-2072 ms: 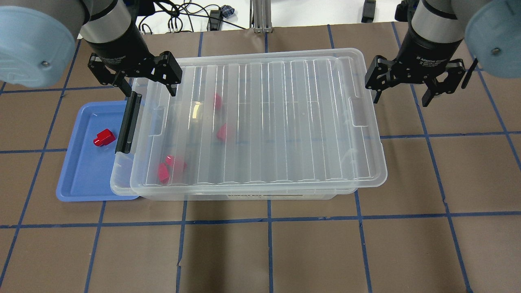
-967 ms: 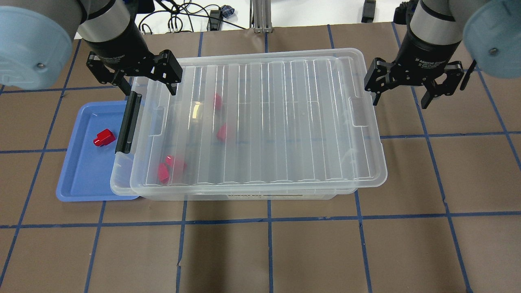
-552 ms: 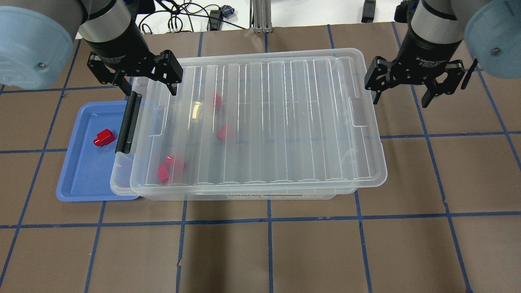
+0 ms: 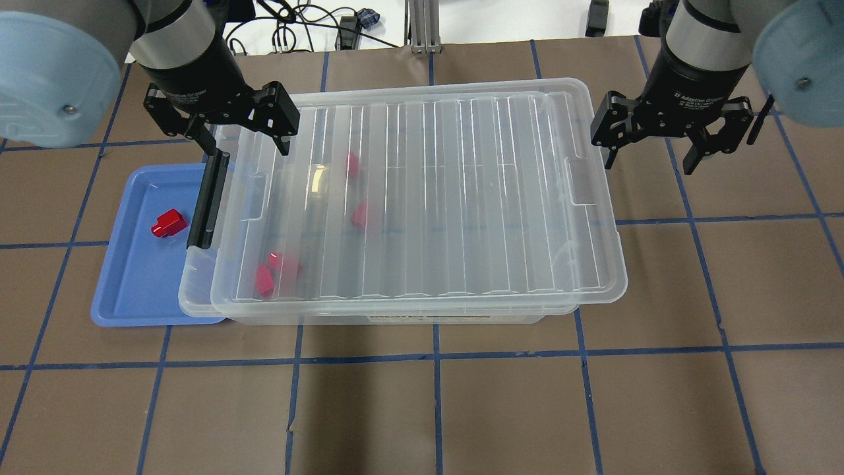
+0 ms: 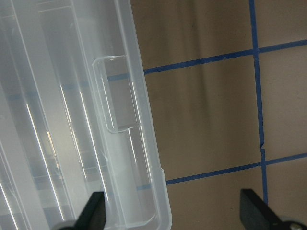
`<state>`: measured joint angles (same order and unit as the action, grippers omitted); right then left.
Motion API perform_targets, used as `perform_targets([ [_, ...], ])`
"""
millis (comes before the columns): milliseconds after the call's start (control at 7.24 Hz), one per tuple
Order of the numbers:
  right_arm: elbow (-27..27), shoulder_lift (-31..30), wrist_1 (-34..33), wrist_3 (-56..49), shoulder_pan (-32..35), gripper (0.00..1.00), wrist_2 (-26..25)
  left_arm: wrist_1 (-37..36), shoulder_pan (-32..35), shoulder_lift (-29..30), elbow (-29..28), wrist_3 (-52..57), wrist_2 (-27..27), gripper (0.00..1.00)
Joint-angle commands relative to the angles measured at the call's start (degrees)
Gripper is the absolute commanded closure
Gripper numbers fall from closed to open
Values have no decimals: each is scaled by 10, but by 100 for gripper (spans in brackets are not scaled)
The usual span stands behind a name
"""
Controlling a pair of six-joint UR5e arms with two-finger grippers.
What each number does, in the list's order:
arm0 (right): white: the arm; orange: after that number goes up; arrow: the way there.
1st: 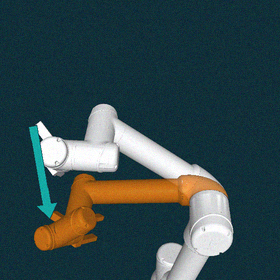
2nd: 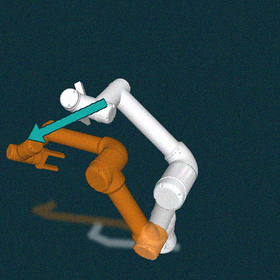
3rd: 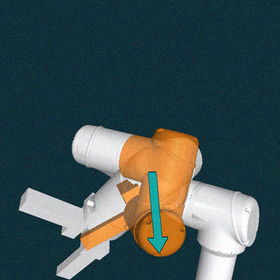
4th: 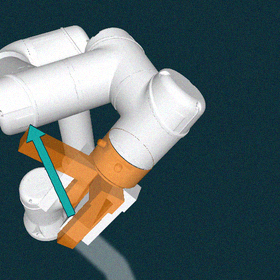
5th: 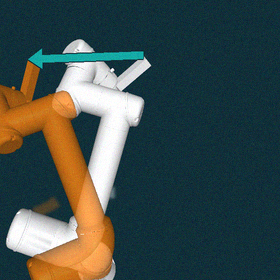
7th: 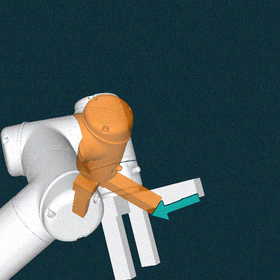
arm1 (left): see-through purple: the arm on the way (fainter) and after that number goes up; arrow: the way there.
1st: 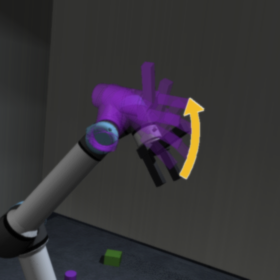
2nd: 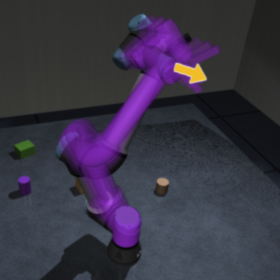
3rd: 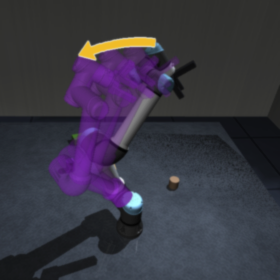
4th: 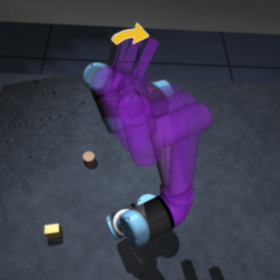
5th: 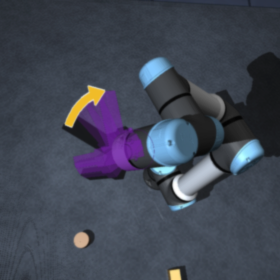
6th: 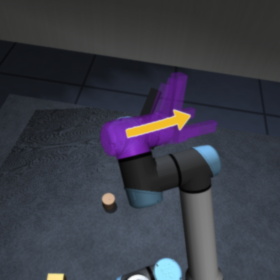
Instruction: Place red block in blue tray from box
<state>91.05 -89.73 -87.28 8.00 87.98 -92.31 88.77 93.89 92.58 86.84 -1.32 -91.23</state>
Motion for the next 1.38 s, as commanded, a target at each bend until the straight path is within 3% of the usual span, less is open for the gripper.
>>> perform_targets([
  [0, 0, 0, 1, 0, 0, 0, 0, 0, 1, 1, 0, 0, 0, 0],
  [1105, -3, -18, -2, -4, 0, 0, -1, 1, 1, -17, 0, 1, -5, 0],
  [1243, -7, -11, -33, 2, -5, 0, 15, 1, 1, -18, -1, 1, -4, 0],
])
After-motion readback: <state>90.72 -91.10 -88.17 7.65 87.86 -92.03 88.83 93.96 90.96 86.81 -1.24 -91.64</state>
